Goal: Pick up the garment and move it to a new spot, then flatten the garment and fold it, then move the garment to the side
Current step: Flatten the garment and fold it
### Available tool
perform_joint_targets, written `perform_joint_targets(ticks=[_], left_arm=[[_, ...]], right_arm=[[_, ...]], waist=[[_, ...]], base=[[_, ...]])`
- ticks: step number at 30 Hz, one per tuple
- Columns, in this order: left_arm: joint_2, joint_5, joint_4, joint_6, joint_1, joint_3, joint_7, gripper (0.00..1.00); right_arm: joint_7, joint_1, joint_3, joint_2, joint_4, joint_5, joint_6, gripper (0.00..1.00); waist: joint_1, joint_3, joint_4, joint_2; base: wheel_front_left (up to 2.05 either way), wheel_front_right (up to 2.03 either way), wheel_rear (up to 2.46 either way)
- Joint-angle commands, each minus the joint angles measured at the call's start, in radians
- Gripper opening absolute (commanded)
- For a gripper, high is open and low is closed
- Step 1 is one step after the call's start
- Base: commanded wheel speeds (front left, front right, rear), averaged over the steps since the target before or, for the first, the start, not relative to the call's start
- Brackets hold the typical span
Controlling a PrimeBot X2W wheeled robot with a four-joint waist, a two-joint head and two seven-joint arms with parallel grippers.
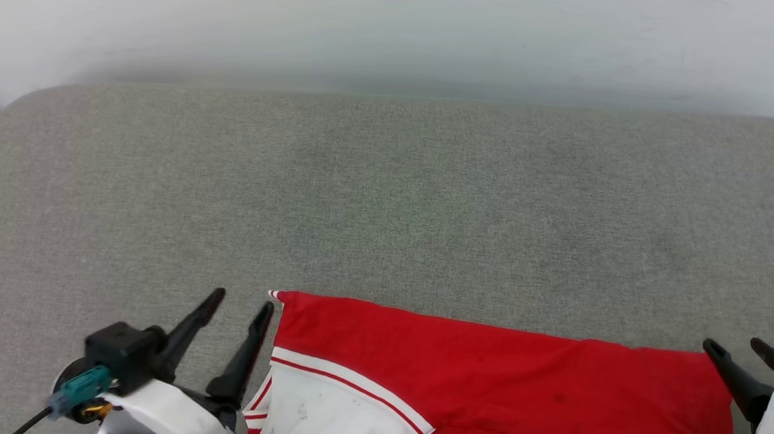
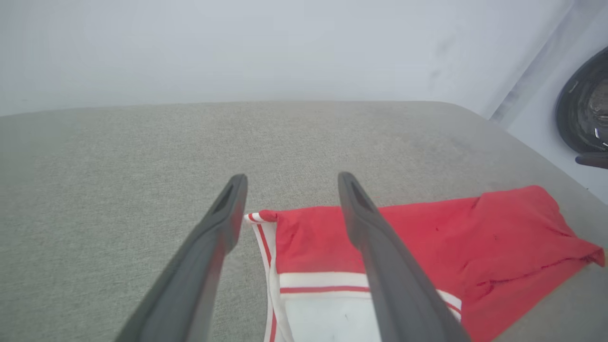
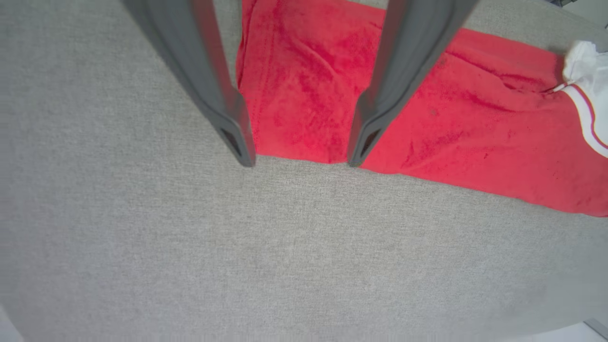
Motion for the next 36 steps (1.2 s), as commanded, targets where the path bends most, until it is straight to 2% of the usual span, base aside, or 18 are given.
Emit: perform_joint_targets(ticks=[1, 6, 8, 14, 18, 24, 27, 36], left_arm=[[-0.008, -0.001, -0.003, 0.010, 0.012, 0.013, -0.018, 1.00], [-0.061, 0.053, -0.011, 0.049, 0.074, 0.112, -0.069, 1.00], [-0.101, 0.097, -0.038, 0.043, 0.096, 0.181, -0.071, 1.00], [-0.223, 0.279, -0.071, -0.039, 0.213, 0.371, -0.072, 1.00], [-0.285, 0.406, -0.072, -0.115, 0.262, 0.448, -0.072, 1.00], [-0.379, 0.506, -0.056, -0.213, 0.264, 0.514, -0.071, 1.00], [-0.416, 0.539, -0.050, -0.248, 0.255, 0.544, -0.071, 1.00], [-0.470, 0.593, -0.042, -0.300, 0.224, 0.577, -0.071, 1.00]], right_arm=[[0.008, 0.008, -0.010, 0.013, -0.009, -0.010, 0.000, 1.00], [0.033, 0.049, -0.109, 0.097, -0.037, -0.055, 0.000, 1.00], [0.039, 0.071, -0.155, 0.135, -0.039, -0.077, 0.000, 1.00], [0.051, 0.133, -0.276, 0.251, -0.021, -0.113, 0.000, 1.00], [0.044, 0.163, -0.317, 0.292, 0.013, -0.150, 0.000, 1.00], [-0.001, 0.157, -0.342, 0.310, 0.107, -0.205, 0.000, 1.00], [-0.013, 0.140, -0.338, 0.316, 0.149, -0.214, 0.000, 1.00], [-0.036, 0.109, -0.317, 0.317, 0.276, -0.225, -0.001, 1.00]], waist=[[0.0000, -0.002, 0.002, 0.0000], [0.0000, -0.010, 0.015, 0.0000], [0.0000, -0.010, 0.024, 0.0000], [0.0000, -0.020, 0.050, 0.0000], [0.0000, -0.015, 0.065, 0.0000], [0.0000, 0.000, 0.090, 0.0000], [0.0000, 0.009, 0.097, 0.0000], [0.0000, 0.053, 0.115, 0.0000]], base=[[0.00, 0.00, 0.00], [0.00, 0.00, 0.00], [0.00, 0.00, 0.00], [0.00, 0.00, 0.00], [0.00, 0.00, 0.00], [0.00, 0.00, 0.00], [0.00, 0.00, 0.00], [0.00, 0.00, 0.00]])
